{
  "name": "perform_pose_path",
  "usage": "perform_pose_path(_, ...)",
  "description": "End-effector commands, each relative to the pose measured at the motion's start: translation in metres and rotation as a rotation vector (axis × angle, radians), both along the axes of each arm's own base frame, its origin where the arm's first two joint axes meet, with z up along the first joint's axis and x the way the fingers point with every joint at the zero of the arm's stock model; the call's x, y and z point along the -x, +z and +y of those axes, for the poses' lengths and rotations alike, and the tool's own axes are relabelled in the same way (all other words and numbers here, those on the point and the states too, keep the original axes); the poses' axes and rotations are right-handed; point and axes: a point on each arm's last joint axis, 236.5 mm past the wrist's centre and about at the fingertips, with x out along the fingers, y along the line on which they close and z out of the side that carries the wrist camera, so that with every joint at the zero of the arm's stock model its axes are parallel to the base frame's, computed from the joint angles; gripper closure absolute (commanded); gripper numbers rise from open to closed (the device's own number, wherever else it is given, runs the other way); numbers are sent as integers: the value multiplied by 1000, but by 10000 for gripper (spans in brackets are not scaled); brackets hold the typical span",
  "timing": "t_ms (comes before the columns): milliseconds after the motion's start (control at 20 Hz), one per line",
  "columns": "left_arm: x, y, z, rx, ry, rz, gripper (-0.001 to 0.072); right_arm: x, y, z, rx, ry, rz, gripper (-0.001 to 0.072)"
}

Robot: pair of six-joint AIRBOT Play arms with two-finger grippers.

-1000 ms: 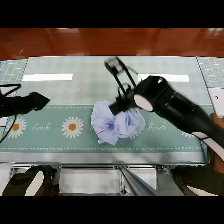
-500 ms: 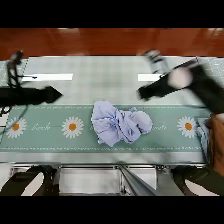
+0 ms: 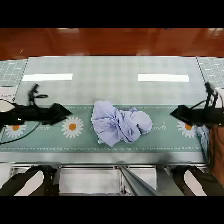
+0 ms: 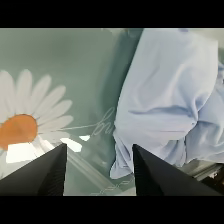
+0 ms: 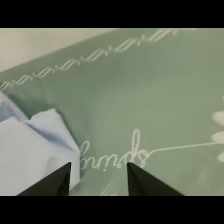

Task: Fold the shirts.

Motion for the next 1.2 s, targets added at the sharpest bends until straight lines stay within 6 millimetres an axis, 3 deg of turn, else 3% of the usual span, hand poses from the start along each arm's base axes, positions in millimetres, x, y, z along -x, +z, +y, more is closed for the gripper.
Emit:
perform_pose_path(0, 3, -34, -32, 93, 20, 82, 202, 9, -17, 13, -102, -31, -18, 298)
perform_pose_path(200, -7, -51, -77, 143, -58, 95, 202, 9, -17, 12, -100, -29, -20, 298)
perform_pose_path(500, -15, -63, -127, 142, -216, 123, 203, 8, -17, 11, -94, -28, -27, 299)
perform_pose_path(550, -17, -62, -131, 145, -225, 122, 266, 8, -18, 9, -84, -27, -26, 299)
perform_pose_path(600, -20, -59, -133, 150, -232, 116, 600, 9, -20, 6, -67, -25, -22, 299)
perform_pose_path(650, -24, -55, -134, 154, -241, 100, 688, 12, -23, 3, -49, -23, -11, 299)
perform_pose_path(750, -28, -45, -134, 168, -259, 86, 688, 24, -32, -3, -18, -22, 47, 299)
perform_pose_path(900, -33, -39, -132, 167, -279, 71, 688, 42, -52, 14, -96, -7, 133, 299)
perform_pose_path(1150, -35, -38, -130, 166, -275, 69, 688, 20, -67, 52, -323, 31, 134, 299)
